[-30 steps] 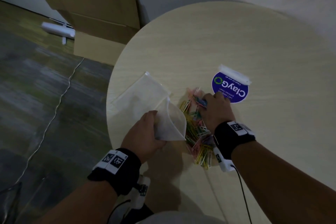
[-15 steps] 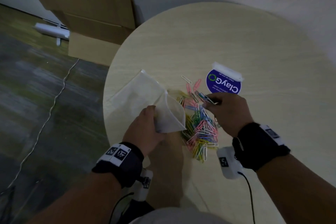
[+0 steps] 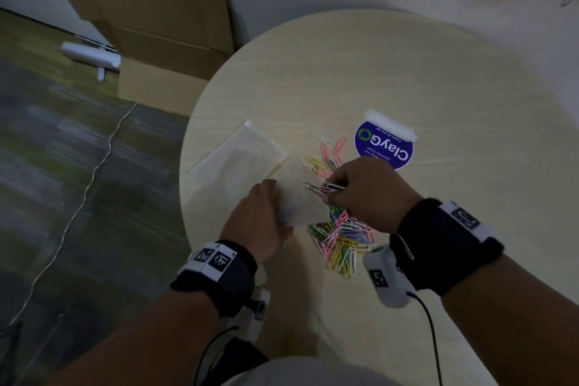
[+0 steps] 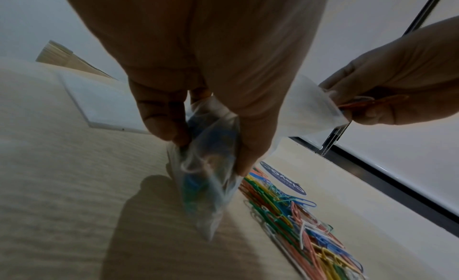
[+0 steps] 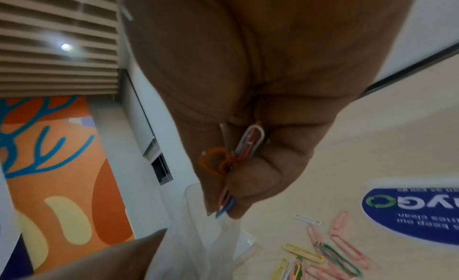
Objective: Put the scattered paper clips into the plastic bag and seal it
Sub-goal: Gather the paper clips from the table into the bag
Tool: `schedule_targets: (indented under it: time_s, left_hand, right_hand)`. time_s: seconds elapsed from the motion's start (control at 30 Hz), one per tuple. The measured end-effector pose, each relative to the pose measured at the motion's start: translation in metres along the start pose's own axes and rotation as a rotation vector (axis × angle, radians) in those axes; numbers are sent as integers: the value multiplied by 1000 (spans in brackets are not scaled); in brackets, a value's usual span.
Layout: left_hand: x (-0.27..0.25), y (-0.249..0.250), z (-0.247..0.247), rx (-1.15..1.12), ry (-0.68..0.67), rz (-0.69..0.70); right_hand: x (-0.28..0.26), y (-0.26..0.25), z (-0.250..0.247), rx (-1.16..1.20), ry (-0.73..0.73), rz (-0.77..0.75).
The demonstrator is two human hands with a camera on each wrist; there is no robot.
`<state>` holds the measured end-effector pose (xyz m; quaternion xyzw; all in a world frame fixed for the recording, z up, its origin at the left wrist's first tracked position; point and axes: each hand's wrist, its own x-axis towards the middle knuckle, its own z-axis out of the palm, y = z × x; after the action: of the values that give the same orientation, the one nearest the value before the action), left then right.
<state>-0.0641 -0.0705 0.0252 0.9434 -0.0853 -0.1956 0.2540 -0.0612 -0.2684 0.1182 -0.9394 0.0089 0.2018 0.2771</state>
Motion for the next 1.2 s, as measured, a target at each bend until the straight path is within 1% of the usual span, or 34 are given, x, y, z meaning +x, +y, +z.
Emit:
schedule_targets:
  time_s: [0.07, 0.13, 0.2, 0.27, 0.33, 0.4, 0.47, 0.5, 0.53, 0.6, 0.67, 0.7, 0.83, 0.9, 0.97, 1.03, 1.07, 1.13, 1.2]
  left_hand:
    - [-1, 1, 0, 17, -4, 23]
    - [-1, 2, -1, -2, -7, 38]
    - [-1, 3, -1, -25, -4, 38]
    - [0, 0, 1, -31, -7, 36]
    - [0, -2, 2, -35, -13, 27]
    - [-1, -3, 2, -51, -16, 1]
    - [-1, -6, 2, -76, -12, -14]
    - [-2, -7, 2, -94, -14, -18]
    - [-3, -7, 2, -113, -13, -22]
    - [-4, -9, 2, -140, 2, -14]
    - [-7, -9, 2, -163, 7, -4]
    - [-8, -10, 2, -172, 10, 0]
    - [-11, -8, 1, -164, 15, 6]
    - [-13, -7, 2, -157, 25, -3]
    - [-14, -8, 4, -158, 40, -15]
    - [-15, -11, 6, -171, 58, -15]
    - [-15, -12, 7, -171, 68, -10]
    - [-14, -16, 8, -164, 77, -8]
    - [-12, -18, 7, -165, 69, 5]
  right_hand:
    - [3, -5, 0, -72, -23, -9]
    - [4, -10, -2, -90, -25, -20]
    - [4, -13, -3, -33, -37, -32]
    - [2, -13, -4, 89, -49, -48]
    - [-4, -8, -4, 266, 3, -49]
    - [-13, 3, -1, 379, 124, -41]
    - [-24, 19, 6, 349, 209, -66]
    - [-30, 29, 13, 317, 207, -78]
    - [-37, 37, 22, 280, 171, -88]
    - [-48, 53, 48, 205, 32, -130]
    - [-58, 63, 80, 138, -143, -230]
    - [-61, 64, 95, 112, -207, -296]
    - [-72, 55, 136, -43, -311, -551]
    - [-74, 47, 147, -89, -363, -652]
    - [-75, 42, 158, -143, -378, -742]
    - [-74, 38, 167, -231, -378, -774]
    - [-73, 37, 168, -262, -376, -765]
    - [-70, 36, 166, -276, -387, -712]
    - [-67, 38, 160, -276, -365, -622]
